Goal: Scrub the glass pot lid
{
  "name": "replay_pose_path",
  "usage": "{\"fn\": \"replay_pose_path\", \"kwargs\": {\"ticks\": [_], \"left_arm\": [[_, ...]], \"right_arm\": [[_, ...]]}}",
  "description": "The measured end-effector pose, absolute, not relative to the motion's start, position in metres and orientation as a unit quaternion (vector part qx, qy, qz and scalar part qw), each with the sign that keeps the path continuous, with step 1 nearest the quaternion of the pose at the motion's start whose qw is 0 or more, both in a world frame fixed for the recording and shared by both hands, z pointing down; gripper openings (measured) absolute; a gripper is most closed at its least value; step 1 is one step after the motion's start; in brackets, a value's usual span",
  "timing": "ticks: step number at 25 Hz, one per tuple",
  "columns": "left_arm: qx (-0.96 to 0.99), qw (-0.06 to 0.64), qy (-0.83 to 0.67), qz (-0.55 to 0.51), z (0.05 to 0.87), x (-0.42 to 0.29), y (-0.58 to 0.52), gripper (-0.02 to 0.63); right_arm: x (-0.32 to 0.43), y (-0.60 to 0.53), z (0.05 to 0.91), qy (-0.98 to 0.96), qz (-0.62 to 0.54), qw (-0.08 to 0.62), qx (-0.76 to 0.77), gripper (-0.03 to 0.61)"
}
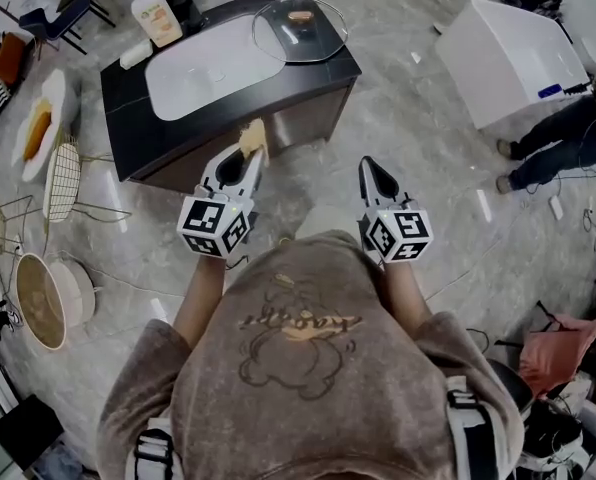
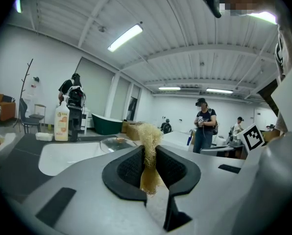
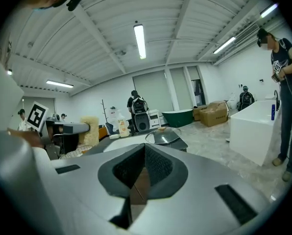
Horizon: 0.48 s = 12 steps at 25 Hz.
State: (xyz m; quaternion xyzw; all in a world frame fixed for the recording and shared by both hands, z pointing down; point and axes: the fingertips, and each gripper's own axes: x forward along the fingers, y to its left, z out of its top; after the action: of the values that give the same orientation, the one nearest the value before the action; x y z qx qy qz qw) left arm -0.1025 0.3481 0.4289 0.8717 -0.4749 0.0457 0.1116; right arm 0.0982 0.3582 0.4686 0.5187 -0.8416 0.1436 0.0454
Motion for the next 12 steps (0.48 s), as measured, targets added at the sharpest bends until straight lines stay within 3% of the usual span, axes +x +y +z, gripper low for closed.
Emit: {"fn": "replay_pose_path", "kwargs": {"ticks": [12], "left_arm": [[0.861, 0.126, -0.491, 0.034, 0.441, -0.13, 0.275, 0.064]], "right_arm": [[0.082, 0.273, 0.471, -0.846, 0.138, 0.05, 0.513, 0.001]]}}
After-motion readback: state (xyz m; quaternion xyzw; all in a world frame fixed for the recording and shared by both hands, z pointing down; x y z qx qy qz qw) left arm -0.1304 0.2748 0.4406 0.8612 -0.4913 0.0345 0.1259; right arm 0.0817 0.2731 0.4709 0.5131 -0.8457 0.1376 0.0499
